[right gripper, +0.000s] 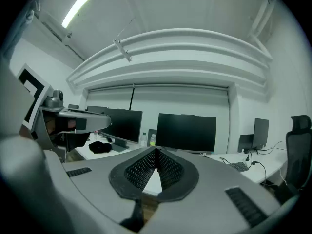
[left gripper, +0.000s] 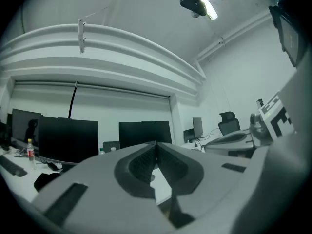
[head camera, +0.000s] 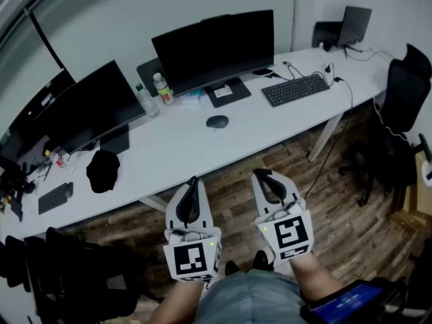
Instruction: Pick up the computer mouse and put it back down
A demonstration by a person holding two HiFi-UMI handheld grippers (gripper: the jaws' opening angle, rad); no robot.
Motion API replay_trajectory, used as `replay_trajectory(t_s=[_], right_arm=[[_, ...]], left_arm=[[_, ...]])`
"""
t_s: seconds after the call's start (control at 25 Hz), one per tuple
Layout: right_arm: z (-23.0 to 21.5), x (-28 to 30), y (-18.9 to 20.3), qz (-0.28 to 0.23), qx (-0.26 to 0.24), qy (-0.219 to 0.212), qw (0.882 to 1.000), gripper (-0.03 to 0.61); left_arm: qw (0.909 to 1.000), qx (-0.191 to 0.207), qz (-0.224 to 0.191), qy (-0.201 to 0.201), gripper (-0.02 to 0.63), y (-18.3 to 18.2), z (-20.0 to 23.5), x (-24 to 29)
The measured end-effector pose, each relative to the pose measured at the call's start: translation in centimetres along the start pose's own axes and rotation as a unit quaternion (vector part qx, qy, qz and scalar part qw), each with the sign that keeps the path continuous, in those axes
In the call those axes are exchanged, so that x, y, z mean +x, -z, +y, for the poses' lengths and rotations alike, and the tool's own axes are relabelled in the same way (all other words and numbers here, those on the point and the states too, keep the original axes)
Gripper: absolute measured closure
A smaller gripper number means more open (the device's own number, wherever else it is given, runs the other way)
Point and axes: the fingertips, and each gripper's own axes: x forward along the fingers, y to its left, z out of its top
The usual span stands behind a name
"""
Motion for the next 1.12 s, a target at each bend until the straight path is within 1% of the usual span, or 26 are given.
replay_trajectory(t_s=[0.32,0.44,0.48,0.52,0.56,0.8,0.96,1.12], right_arm=[[0.7,0.3,0.0,0.001,-0.002,0.004,1.000,0.566],[1.4,0.4,-0.3,-0.011,0.014,0.005,1.000,0.563],[1.7,0.5,-0.4,-0.013,0.022,0.002,1.000,0.484],[2.0,0.6,-0.5,-0.014,0.027,0.000,1.000,0.363],[2.3,0.6,-0.6,-0.015,0.027,0.001,1.000,0.342],[2.9,0.3,-0.7,-0.018,0.025,0.036,0.999,0.345],[2.6,0.5,0.0,-0.011,0.031,0.041,0.999,0.353],[1.1,1.6,1.2,-0.003,0.041,0.041,0.998,0.357]], left_arm=[[1.0000,-0.003,-0.003,0.004,0.606,0.0,0.7,-0.3],[1.0000,-0.002,-0.002,0.007,0.606,0.2,1.5,-0.7],[1.0000,-0.003,-0.001,0.009,0.606,0.3,1.8,-0.8],[0.9999,-0.004,0.000,0.010,0.606,0.4,2.1,-1.0],[0.9999,-0.005,0.000,0.012,0.606,0.5,2.4,-1.1],[0.9995,-0.005,0.008,0.031,0.606,1.7,3.6,-1.6],[0.9990,-0.006,0.022,0.038,0.606,3.0,3.6,-0.8],[0.9985,-0.004,0.038,0.038,0.606,4.5,3.1,1.3]])
